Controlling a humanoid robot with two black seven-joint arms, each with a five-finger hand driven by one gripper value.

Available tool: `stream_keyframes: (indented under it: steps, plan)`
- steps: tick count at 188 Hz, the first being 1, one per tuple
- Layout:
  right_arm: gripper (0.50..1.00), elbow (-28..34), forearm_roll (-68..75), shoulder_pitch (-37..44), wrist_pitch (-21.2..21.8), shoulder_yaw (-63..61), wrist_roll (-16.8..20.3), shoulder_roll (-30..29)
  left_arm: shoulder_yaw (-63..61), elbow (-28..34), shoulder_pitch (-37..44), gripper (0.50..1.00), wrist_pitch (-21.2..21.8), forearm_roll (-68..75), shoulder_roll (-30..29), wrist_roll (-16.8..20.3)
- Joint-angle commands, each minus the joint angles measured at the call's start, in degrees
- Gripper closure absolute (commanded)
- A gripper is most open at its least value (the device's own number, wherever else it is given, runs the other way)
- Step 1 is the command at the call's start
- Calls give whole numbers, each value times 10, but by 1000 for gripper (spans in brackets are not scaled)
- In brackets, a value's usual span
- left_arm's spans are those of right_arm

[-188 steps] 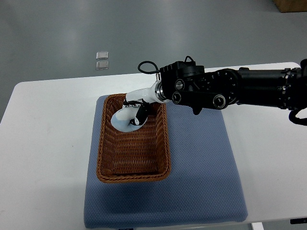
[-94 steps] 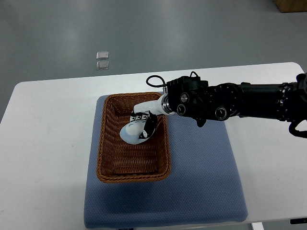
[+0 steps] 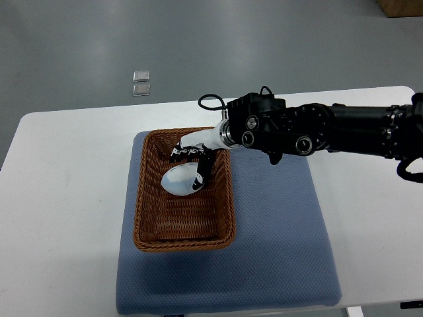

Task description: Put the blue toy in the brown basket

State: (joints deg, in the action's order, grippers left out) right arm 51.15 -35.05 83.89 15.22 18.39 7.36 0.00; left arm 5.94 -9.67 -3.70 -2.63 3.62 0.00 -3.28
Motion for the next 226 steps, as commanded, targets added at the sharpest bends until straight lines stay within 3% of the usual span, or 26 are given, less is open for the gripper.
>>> stream_keyframes:
  steps: [1,29,60,108,138,163,226]
  plan:
    - [611,0,4,18,5,-1,0,0,1,0,0,500,0,0,0,0]
    - [609,0,19,36,5,-46,0,1,1,0,0,500,0,1,0,-1]
    - [609,-1,21,22,2,-146,-10,76,0,0,0,500,0,1,0,-1]
    - [607,-24,21,-138,-10,-374,-67,163,-2,-1,0,500,0,1,0,-1]
    - [605,-51,25,-248,-17,-530,-76,149,-2,-2,0,500,0,1,0,-1]
    - [605,-73,92,-322,-21,-650,-116,99,-2,-2,0,500,0,1,0,-1]
    - [603,-163,238,-393,-20,-762,-133,43,-4,-1,0,500,0,1,0,0]
